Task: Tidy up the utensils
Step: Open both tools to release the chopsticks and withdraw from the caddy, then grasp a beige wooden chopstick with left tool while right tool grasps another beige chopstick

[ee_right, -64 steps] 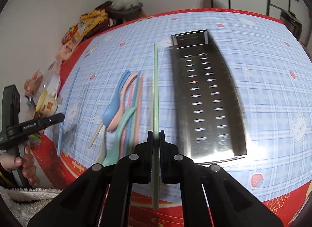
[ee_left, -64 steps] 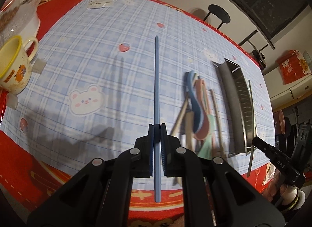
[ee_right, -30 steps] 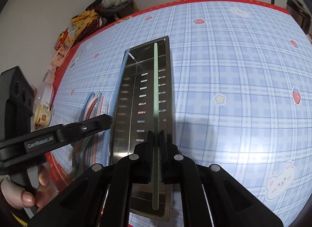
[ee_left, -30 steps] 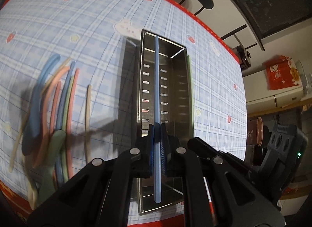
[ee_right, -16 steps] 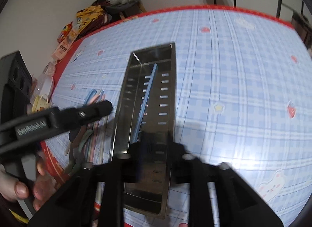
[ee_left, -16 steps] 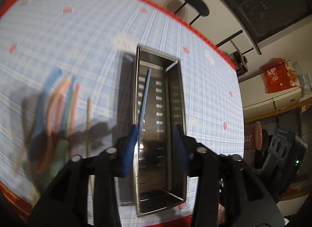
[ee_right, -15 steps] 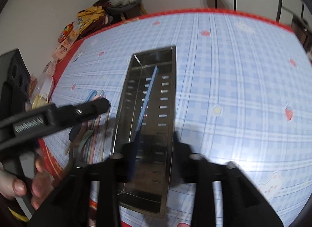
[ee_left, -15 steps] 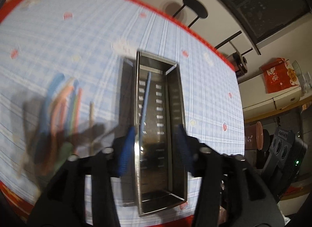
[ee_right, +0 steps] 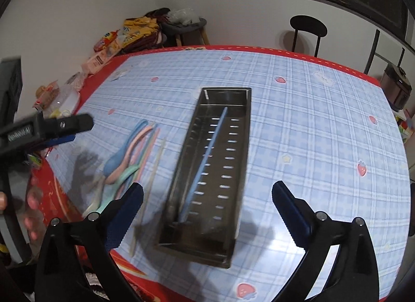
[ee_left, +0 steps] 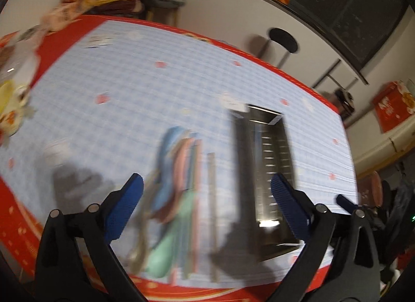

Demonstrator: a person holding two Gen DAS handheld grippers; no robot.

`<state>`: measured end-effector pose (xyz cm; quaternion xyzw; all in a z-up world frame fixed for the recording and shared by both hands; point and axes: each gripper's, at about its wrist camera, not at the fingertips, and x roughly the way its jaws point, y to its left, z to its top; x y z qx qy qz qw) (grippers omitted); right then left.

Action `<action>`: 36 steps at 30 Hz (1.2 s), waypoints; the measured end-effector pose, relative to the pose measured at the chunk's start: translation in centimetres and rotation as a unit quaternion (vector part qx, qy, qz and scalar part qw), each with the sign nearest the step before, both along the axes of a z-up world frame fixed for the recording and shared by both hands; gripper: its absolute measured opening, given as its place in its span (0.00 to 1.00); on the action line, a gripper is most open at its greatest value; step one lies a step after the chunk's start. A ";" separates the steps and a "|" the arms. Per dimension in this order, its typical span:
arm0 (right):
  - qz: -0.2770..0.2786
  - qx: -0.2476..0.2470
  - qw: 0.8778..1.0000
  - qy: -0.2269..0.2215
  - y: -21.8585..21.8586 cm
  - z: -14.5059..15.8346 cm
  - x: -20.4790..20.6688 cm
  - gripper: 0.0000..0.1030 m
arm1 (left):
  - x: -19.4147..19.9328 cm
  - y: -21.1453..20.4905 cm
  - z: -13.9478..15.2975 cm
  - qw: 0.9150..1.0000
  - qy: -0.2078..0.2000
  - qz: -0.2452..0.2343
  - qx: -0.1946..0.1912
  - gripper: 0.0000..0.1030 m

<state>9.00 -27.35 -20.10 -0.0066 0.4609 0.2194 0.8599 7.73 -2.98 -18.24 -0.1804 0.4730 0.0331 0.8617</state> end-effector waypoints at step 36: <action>-0.071 -0.005 0.993 0.091 10.3 -3.6 -3.5 0.48 | -2.2 10.8 -8.1 0.976 0.062 -0.206 0.027 0.52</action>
